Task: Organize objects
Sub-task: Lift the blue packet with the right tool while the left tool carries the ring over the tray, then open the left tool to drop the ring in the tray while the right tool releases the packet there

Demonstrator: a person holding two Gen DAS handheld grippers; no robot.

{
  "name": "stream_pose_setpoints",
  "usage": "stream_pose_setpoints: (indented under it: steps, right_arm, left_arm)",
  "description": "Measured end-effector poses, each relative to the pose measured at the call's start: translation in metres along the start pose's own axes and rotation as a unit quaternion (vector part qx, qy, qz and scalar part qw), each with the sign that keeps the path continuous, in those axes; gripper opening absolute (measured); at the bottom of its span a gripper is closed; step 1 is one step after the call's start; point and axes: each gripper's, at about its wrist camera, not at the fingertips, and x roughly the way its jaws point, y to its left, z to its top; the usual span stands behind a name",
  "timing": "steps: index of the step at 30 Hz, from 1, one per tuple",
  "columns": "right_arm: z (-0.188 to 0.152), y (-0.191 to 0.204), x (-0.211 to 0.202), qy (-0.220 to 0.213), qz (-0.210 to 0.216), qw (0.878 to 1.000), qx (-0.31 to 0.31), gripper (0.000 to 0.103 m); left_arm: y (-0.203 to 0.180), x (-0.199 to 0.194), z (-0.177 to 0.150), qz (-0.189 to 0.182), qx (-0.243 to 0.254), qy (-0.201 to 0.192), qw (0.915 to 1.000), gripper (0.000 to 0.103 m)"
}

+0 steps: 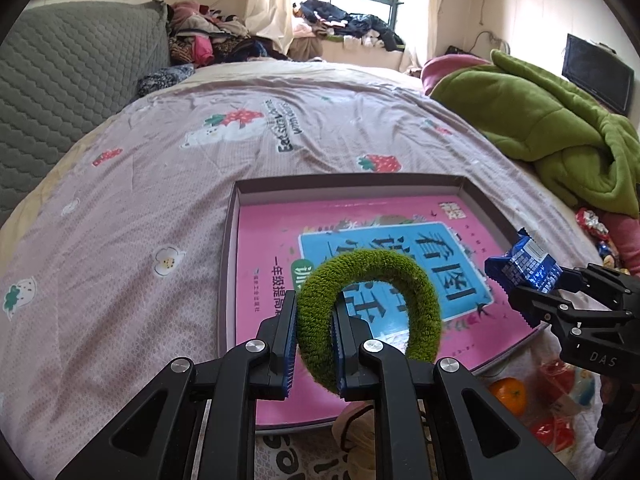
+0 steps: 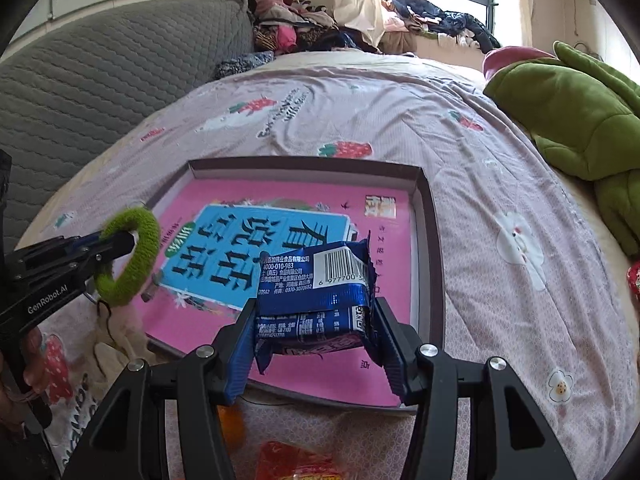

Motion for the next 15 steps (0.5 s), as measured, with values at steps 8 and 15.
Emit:
stream_pose_setpoints:
  steps: [8,15]
  right_arm:
    - [-0.005,-0.001,0.011,0.028,-0.018,0.999,-0.001,0.055]
    - [-0.006,0.0,0.013,0.039,-0.022,0.999,-0.007,0.055]
  left_arm:
    - [0.001,0.015,-0.004,0.022,0.003,0.018,0.9996,0.017]
    - [0.009,0.022,-0.005,0.025,-0.009,0.028,0.9992,0.017]
